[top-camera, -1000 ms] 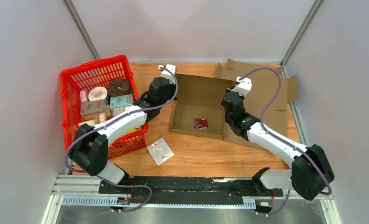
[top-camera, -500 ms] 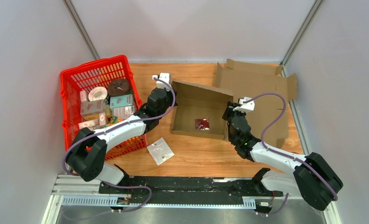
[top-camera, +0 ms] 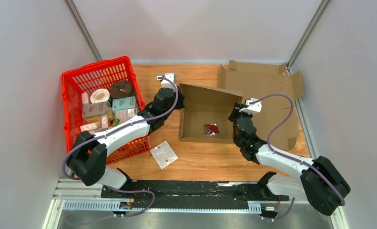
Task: Fold the paper box
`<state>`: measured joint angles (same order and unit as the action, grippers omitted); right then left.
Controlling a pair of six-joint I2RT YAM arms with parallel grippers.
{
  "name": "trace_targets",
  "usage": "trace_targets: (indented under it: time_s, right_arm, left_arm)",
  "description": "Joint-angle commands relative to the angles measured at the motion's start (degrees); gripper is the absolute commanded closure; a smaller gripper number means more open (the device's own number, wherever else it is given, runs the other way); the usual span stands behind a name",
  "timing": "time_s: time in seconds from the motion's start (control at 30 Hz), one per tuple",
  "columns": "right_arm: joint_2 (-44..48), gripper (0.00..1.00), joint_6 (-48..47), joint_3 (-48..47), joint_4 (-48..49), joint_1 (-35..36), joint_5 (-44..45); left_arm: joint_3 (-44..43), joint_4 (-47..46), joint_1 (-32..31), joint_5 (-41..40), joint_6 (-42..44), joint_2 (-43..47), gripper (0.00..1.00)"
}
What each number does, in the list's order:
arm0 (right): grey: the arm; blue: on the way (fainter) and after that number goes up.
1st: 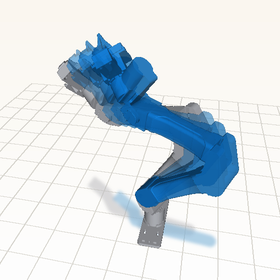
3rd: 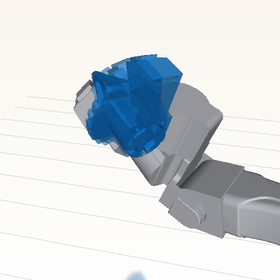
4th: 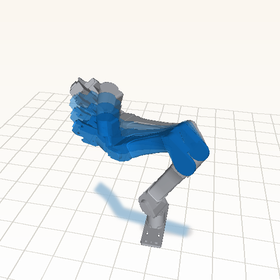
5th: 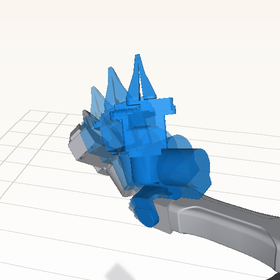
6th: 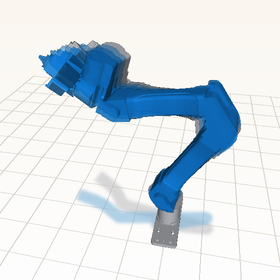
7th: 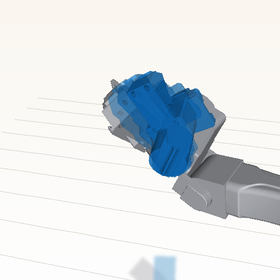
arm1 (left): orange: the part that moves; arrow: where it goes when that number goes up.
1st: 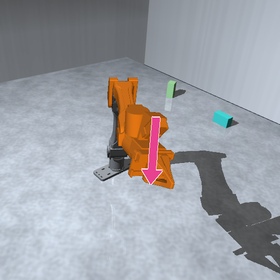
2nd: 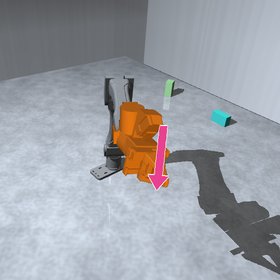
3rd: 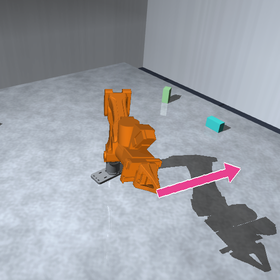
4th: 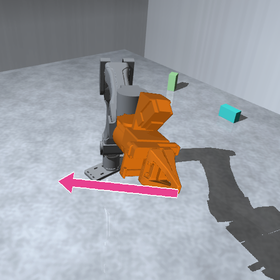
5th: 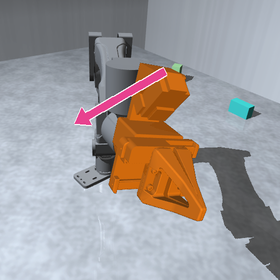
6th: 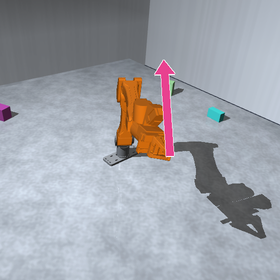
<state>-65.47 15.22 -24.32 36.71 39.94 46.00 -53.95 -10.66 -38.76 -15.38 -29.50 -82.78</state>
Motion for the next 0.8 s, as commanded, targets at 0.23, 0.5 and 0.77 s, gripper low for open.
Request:
trace_targets:
  time_s: [0.23, 0.5, 0.77]
  right_arm:
    - [-0.5, 1.0, 4.6, 1.7, -2.2, 0.9, 0.1]
    - [1.9, 1.0, 5.7, 2.5, -5.7, 1.5, 0.7]
    - [12.6, 0.49, 20.5, -8.2, -50.5, 1.6, -4.8]
  left_arm:
    - [0.9, 3.6, -5.9, -2.4, -11.6, -3.3, 1.0]
    - [3.3, 6.6, -8.3, -9.5, -9.3, -3.2, 1.0]
    - [11.2, 2.4, -8.5, -9.9, -7.6, -2.1, 1.0]
